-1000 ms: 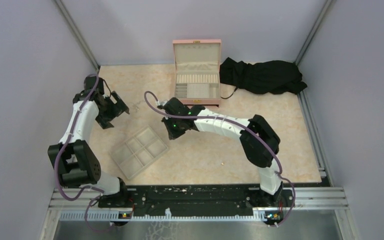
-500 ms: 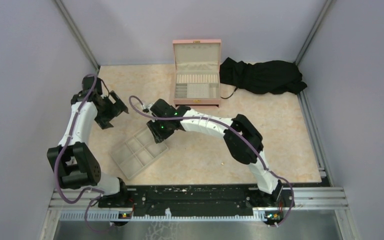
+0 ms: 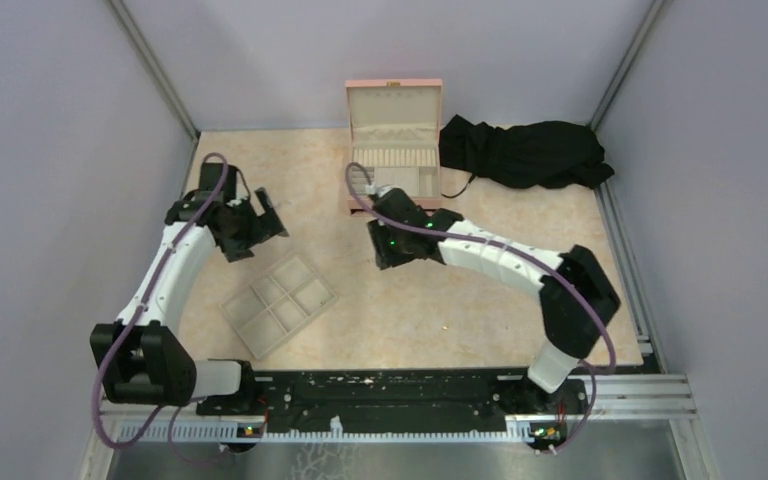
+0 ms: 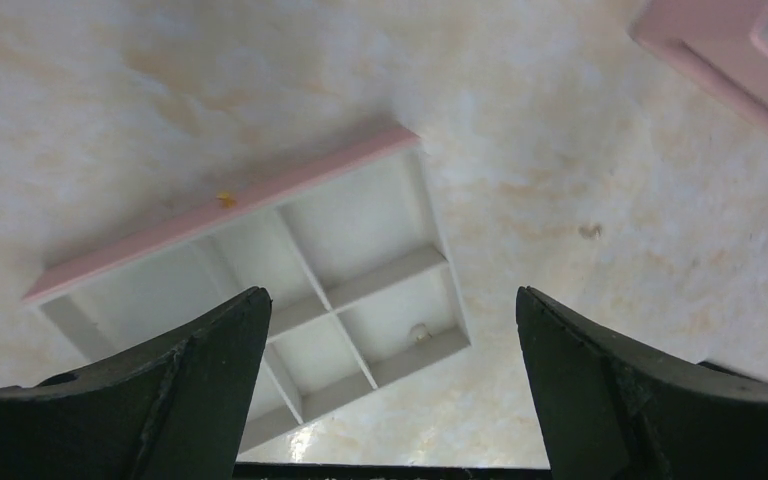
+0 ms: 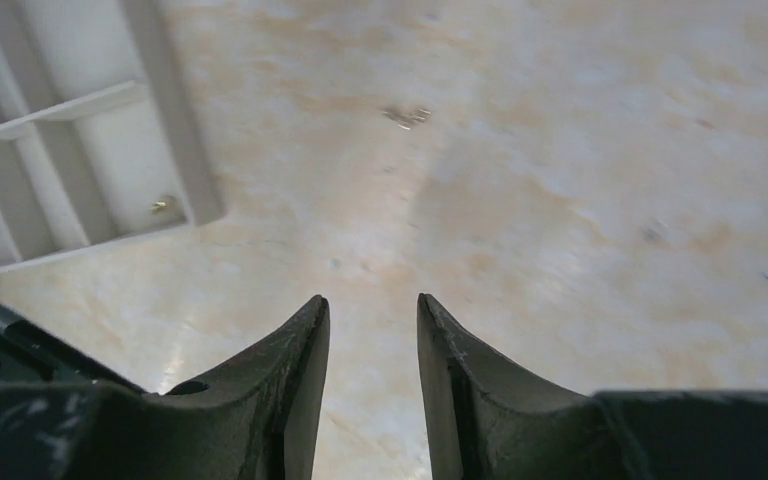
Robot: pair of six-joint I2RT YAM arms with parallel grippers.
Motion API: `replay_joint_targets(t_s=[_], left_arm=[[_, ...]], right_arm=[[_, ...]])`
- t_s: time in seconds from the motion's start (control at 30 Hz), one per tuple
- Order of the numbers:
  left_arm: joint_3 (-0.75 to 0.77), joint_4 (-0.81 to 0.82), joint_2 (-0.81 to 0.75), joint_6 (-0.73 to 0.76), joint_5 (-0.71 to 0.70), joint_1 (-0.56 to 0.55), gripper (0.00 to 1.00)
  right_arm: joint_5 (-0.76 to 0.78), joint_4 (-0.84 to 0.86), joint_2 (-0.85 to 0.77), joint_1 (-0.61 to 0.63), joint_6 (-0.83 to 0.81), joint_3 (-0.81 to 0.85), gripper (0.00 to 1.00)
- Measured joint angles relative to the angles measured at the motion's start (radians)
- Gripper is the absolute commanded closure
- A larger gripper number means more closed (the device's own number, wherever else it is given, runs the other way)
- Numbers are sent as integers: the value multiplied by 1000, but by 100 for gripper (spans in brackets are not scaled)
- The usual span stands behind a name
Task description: Organize the mixed jewelry
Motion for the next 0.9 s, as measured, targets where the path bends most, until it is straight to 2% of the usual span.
replay_joint_targets(t_s=[0.13, 0.2, 0.23, 0.5, 0.7, 0.9], left_arm=[[-18, 20, -26, -14, -21, -185, 2], [-28, 20, -29, -24, -31, -230, 2], [-32, 19, -33, -27, -37, -236, 2], [-38, -3, -114, -26, -87, -237, 2], [-47, -19, -155, -16, -82, -238, 2], [-51, -21, -212, -2, -80, -238, 2]], right_arm=[[151, -96, -161, -44, 98, -106, 58], [220, -186, -229, -40, 193, -150, 57], [222, -190, -231, -39, 196, -152, 57], [280, -318, -374, -22, 587, -397, 55], [275, -296, -364, 2, 779, -454, 57], [274, -281, -311, 13, 900, -522, 61]])
